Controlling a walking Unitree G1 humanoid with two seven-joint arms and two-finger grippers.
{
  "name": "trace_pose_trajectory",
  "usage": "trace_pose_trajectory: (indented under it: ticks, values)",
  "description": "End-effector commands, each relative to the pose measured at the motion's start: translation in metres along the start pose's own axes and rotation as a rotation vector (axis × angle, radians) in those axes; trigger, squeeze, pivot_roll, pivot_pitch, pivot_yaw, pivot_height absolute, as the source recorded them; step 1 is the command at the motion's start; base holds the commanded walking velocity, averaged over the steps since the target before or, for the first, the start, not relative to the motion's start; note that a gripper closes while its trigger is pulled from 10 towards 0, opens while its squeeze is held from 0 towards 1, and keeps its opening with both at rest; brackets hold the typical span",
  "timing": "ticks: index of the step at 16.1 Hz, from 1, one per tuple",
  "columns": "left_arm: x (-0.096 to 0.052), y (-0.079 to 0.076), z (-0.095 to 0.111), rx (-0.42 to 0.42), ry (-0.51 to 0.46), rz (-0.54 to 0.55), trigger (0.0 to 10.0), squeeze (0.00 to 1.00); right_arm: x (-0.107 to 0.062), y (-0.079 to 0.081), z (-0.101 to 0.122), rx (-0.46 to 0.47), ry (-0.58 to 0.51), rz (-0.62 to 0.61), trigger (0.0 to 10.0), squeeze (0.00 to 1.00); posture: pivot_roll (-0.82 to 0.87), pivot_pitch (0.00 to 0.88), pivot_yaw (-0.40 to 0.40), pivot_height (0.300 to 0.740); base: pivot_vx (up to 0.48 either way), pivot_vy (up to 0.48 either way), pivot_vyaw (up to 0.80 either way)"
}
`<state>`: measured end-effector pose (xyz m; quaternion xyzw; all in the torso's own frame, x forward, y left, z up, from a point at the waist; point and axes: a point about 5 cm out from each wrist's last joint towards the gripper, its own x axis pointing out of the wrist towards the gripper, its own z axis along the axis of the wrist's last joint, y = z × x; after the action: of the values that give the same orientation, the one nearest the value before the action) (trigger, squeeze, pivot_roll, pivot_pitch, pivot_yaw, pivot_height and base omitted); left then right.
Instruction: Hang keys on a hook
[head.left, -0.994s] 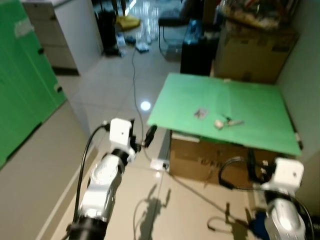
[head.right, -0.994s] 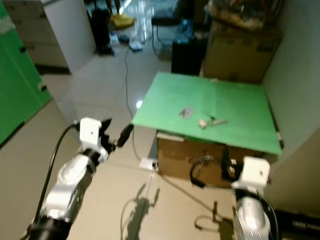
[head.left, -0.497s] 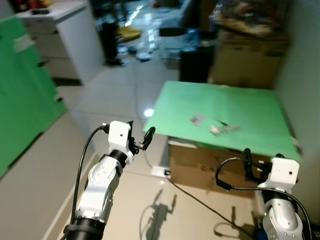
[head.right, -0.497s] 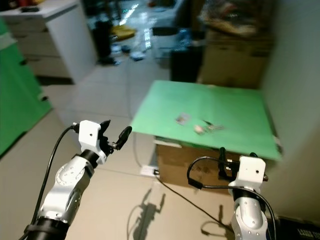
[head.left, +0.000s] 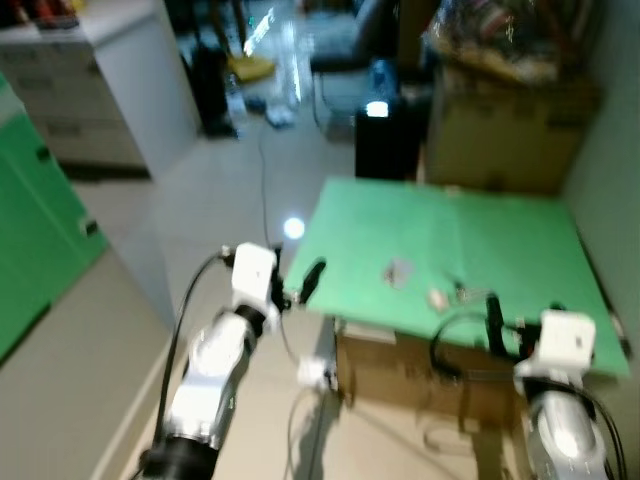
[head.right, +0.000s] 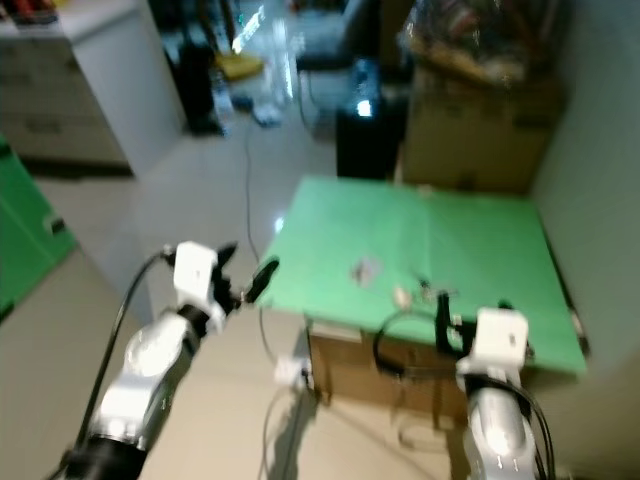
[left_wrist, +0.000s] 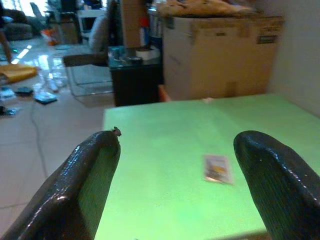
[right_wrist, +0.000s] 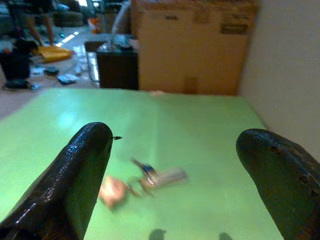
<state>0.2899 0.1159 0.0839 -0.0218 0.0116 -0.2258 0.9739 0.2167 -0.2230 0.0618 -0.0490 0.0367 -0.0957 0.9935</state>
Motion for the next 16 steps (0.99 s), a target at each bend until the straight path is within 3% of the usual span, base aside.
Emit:
trace_pose_trajectory:
  ticks: [1, 6, 14, 16]
  values:
    - [-0.005, 0.012, -0.003, 0.011, 0.015, 0.030, 10.0, 0.00, 0.001, 0.011, 0.002, 0.006, -0.001, 0.032, 10.0, 0.12, -0.14, 0.000, 0.072, 0.740, 0.458, 0.000, -0.74]
    - [-0.002, 0.009, -0.008, -0.002, 0.025, 0.006, 10.0, 0.00, 0.000, 0.010, 0.007, 0.013, -0.029, 0.020, 10.0, 0.11, -0.15, 0.000, 0.078, 0.740, 0.452, 0.000, -0.59]
    - [0.005, 0.010, -0.013, -0.007, 0.057, 0.013, 10.0, 0.00, -0.004, 0.014, 0.005, -0.017, 0.001, 0.067, 10.0, 0.13, -0.17, 0.000, 0.089, 0.740, 0.000, 0.000, -0.60]
    - [0.005, 0.009, -0.013, -0.013, 0.060, 0.008, 10.0, 0.00, -0.008, 0.014, 0.005, -0.016, 0.000, 0.071, 10.0, 0.11, -0.18, 0.000, 0.089, 0.731, 0.000, 0.000, 0.00]
